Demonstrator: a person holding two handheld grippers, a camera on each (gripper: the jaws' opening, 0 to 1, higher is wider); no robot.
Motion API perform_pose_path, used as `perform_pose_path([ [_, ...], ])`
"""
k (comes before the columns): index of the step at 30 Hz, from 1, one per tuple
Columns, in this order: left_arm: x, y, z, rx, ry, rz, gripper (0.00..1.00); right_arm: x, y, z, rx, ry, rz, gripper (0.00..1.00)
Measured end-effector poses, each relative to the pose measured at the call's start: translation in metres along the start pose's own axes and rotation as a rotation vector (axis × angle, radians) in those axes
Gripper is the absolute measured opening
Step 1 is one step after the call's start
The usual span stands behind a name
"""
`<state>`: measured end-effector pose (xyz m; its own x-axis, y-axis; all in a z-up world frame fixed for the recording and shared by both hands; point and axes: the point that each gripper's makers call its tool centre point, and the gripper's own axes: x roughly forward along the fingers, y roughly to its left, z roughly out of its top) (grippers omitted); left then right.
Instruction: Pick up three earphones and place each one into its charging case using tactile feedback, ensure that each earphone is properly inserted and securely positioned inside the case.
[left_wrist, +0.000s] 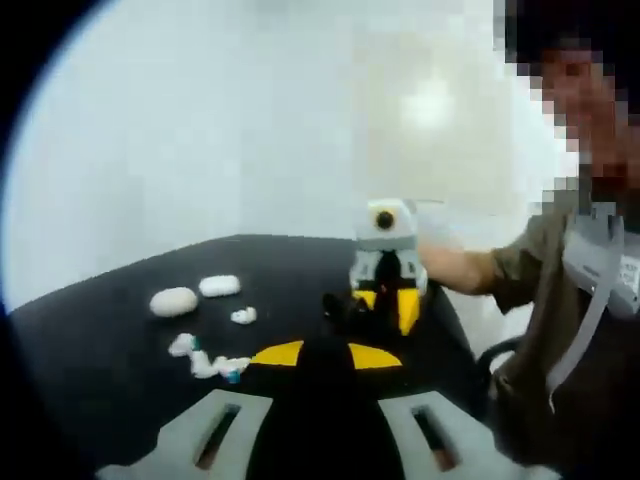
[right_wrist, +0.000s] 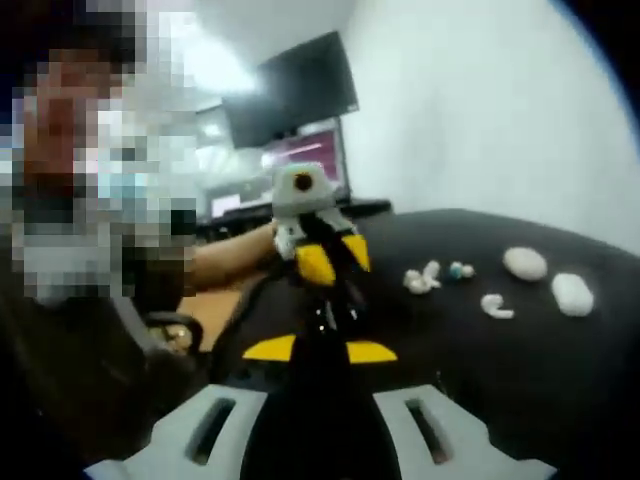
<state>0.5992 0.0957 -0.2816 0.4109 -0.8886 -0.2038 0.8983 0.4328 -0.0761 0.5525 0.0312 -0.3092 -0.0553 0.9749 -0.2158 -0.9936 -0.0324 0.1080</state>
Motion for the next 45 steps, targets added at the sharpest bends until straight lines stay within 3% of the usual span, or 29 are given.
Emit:
perform_pose_path([
  [2,-0.003,0.014,-0.004,-0.047,0.069,0.049,0.13,0.000,0.000,0.000,-0.002,-0.001,0.001,0.18],
  [5,0.003,0.017,-0.015,-0.033,0.169,0.085,0.14,-0.001,0.000,0.001,-0.010,-0.001,0.000,0.18],
  [9,0.019,0.013,-0.028,-0.007,0.237,0.076,0.21,-0.002,-0.001,0.001,-0.021,-0.001,-0.002,0.18],
  [12,0.024,0.008,-0.039,-0.009,0.309,0.079,0.18,-0.002,0.000,0.002,-0.030,-0.002,-0.004,0.18],
  [15,0.024,0.002,-0.036,0.035,0.308,0.084,0.11,-0.003,0.000,0.002,-0.037,-0.002,-0.005,0.18],
  [19,0.021,-0.008,-0.035,0.117,0.304,0.083,0.10,-0.003,0.000,0.003,-0.039,-0.003,-0.005,0.18],
  [24,0.018,-0.030,-0.024,0.083,0.244,0.009,0.11,-0.003,0.000,0.003,-0.050,-0.002,-0.012,0.18],
  [26,0.014,-0.030,-0.020,0.088,0.237,0.009,0.13,-0.003,0.001,0.003,-0.050,-0.002,-0.014,0.18],
  [29,0.008,-0.013,-0.012,0.078,0.227,0.068,0.13,-0.003,0.001,0.003,-0.050,-0.003,-0.013,0.18],
  [32,0.006,0.005,-0.009,-0.012,0.226,0.107,0.12,-0.003,0.001,0.003,-0.051,-0.005,-0.010,0.18],
  [34,0.011,0.010,-0.011,-0.039,0.235,0.091,0.12,-0.003,0.001,0.003,-0.051,-0.005,-0.008,0.18],
  [39,0.031,-0.003,-0.020,0.020,0.256,0.048,0.17,-0.003,0.001,0.003,-0.057,-0.006,-0.008,0.18],
  [42,0.033,-0.010,-0.026,0.063,0.283,0.033,0.17,-0.003,0.001,0.003,-0.060,-0.006,-0.007,0.18],
  [45,0.029,-0.017,-0.022,0.104,0.277,0.026,0.15,-0.003,0.002,0.003,-0.060,-0.006,-0.008,0.18],
])
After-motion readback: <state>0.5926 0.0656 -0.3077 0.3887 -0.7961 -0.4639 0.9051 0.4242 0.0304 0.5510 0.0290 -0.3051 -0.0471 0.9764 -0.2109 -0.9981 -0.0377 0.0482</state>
